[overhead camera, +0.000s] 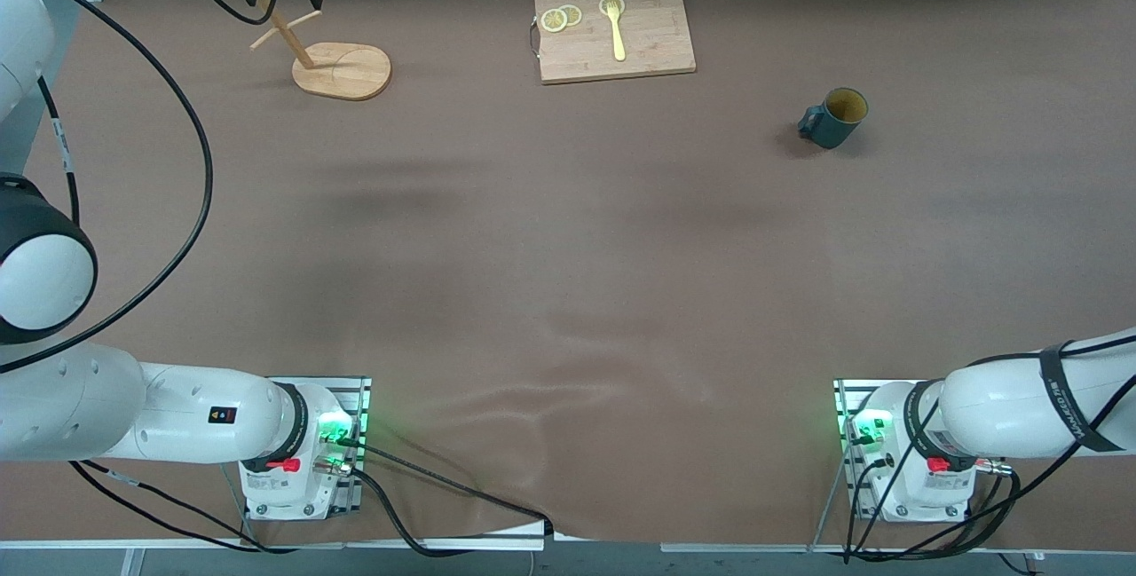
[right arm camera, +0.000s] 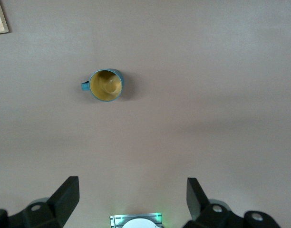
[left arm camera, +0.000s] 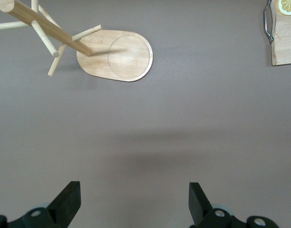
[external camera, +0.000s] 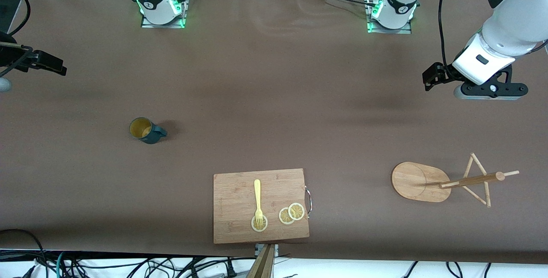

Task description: Pass cup and hang on rack

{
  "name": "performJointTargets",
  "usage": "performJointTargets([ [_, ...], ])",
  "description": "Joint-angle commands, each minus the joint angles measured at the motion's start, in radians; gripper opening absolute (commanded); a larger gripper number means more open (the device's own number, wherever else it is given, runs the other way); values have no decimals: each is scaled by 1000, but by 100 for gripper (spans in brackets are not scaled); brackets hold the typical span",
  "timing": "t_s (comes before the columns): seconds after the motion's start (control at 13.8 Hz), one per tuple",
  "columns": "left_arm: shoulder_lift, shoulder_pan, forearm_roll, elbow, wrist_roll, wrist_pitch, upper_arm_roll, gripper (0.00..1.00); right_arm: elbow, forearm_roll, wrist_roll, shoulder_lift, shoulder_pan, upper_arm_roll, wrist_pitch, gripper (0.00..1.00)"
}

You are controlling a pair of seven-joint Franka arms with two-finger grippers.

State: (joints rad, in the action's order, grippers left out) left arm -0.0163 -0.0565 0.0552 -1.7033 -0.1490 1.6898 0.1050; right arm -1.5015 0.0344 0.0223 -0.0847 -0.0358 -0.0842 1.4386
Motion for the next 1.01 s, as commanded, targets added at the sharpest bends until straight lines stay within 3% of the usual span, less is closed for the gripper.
performJointTargets([
  [0.0, 1, 0, -6, 13, 6, -15, 1, 100, 20, 10, 1, -7, 7, 6, -4, 100],
  [0.94, -1, 1, -3, 13, 6, -12, 21, 100, 20, 12, 1, -7, 8, 3, 6, 100],
])
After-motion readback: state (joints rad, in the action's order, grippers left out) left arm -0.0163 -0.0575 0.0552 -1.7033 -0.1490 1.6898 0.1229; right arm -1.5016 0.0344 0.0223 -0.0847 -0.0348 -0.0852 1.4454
